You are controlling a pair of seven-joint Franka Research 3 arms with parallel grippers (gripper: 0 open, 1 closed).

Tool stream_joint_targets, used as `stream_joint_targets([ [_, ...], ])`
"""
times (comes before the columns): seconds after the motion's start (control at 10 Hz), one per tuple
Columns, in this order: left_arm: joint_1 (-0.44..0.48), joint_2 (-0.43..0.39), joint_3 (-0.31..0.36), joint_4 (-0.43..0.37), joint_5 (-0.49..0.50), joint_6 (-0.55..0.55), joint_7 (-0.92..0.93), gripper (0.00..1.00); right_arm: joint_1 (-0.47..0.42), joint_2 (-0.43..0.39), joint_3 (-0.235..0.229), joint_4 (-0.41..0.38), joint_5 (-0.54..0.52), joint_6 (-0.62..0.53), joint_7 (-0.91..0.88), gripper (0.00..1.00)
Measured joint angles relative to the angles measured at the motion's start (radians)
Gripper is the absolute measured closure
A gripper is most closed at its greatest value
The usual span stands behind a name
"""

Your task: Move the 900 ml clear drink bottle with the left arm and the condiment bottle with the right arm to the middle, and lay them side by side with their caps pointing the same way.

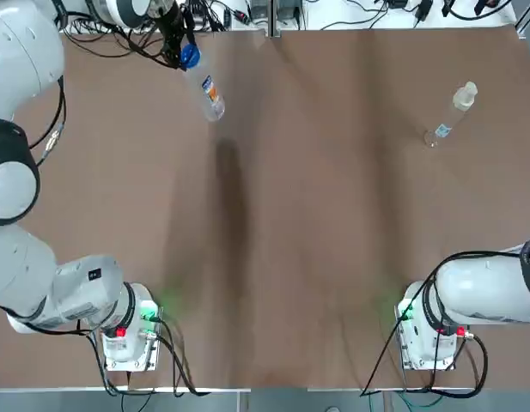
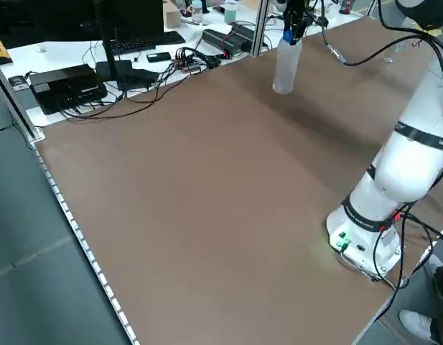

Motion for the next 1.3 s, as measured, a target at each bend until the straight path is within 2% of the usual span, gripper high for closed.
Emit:
stream_joint_targets([
  [0.6, -0.002, 0.015, 0.001, 0.008, 0.002, -0.005, -0.125, 0.29, -0.009, 0.0, -0.005, 0.0, -0.005, 0.003, 0.001, 0.02],
  [0.9, -0.024, 0.06, 0.001, 0.033, 0.041, -0.005, -0.267, 0.29, -0.129, 0.002, -0.015, -0.042, -0.012, 0.046, -0.041, 0.02],
  [1.3, -0.133, 0.088, 0.001, 0.044, 0.091, -0.041, -0.37, 0.29, -0.244, 0.02, -0.02, -0.143, -0.012, 0.179, -0.209, 0.01],
])
